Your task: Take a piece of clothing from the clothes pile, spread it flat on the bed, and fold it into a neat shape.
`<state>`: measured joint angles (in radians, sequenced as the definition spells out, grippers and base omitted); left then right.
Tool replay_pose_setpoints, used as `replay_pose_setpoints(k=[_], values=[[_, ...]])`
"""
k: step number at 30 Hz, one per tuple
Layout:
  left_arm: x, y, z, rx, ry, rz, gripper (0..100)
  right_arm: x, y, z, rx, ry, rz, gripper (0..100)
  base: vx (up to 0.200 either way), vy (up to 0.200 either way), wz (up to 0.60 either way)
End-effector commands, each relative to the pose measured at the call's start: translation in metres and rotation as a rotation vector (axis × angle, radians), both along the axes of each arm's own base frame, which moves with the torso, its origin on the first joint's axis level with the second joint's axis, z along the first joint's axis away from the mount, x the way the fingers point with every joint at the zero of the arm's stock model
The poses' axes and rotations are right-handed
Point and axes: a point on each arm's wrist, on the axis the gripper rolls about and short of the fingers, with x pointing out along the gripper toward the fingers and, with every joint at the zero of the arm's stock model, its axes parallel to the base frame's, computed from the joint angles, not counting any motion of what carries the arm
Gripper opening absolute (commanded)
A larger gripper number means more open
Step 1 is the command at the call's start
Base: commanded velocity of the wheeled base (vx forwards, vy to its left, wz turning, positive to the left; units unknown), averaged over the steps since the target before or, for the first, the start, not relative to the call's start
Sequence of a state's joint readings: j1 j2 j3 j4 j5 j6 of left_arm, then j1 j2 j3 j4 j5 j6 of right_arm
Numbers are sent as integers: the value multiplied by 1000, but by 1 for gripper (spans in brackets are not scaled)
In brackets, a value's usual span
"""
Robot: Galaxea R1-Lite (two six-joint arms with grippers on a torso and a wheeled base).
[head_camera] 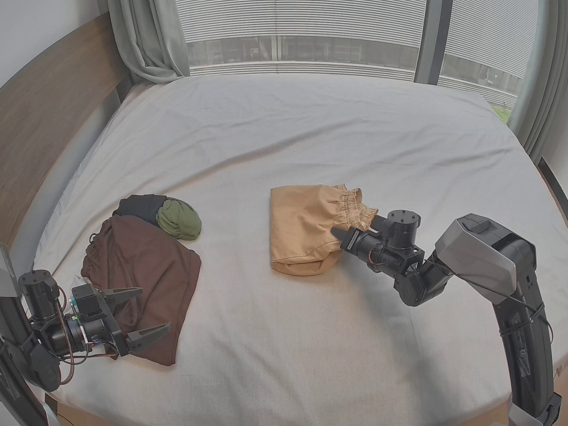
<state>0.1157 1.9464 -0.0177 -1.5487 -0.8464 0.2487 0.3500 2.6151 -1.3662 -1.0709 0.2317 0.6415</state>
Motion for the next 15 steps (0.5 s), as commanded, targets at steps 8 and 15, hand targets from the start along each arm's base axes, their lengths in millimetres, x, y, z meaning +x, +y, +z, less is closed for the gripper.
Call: replay_pose_setpoints(k=[8, 15], values=[[-1, 0, -1, -2, 11, -1, 100, -7, -8, -20, -24, 53, -26, 100, 0, 0, 0], [-1, 0, -1, -3, 9, 0, 100, -21, -35, 5, -69, 26, -78, 100, 0, 0, 0]])
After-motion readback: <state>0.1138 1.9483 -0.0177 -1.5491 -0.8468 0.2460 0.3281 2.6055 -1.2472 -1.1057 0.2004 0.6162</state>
